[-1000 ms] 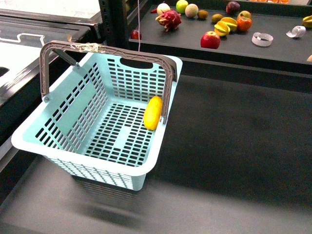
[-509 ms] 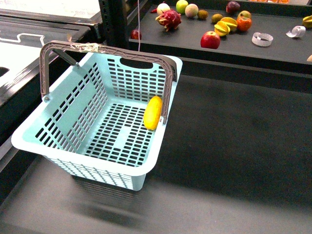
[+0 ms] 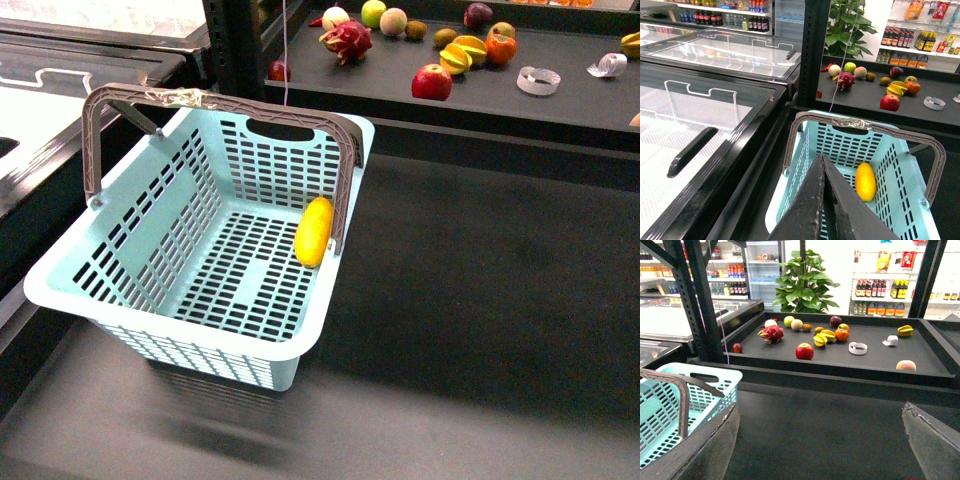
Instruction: Pick mango with right arm and hold basket with left
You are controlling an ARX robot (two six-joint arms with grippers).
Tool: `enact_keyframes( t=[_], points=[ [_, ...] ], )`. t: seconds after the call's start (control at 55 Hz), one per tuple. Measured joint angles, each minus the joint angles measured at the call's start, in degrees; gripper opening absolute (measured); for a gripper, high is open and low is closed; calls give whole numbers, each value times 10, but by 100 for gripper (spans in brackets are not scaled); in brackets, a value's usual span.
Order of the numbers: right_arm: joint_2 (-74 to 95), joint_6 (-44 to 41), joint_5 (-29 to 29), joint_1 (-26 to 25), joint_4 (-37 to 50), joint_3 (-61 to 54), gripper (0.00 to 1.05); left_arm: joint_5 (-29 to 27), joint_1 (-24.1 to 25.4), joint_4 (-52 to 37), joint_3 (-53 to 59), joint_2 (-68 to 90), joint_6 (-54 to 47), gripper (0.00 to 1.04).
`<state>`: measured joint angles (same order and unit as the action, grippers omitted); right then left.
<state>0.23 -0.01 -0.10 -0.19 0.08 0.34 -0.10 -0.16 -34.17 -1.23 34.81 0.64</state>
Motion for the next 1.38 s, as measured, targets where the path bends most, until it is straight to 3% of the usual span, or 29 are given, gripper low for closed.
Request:
enact_keyframes(
  t=[0.382,0.945,1.036,1.382],
  points=[
    [0,0,0,0,0,0,97,0,0,131,0,-139,-1,2],
    [0,0,0,0,0,0,97,0,0,243,0,-252,-2,2],
    [0,0,0,0,0,0,97,1,0,333,0,-325,-2,2],
    [0,0,0,0,0,0,97,1,0,341,0,-345,-2,3]
  ],
)
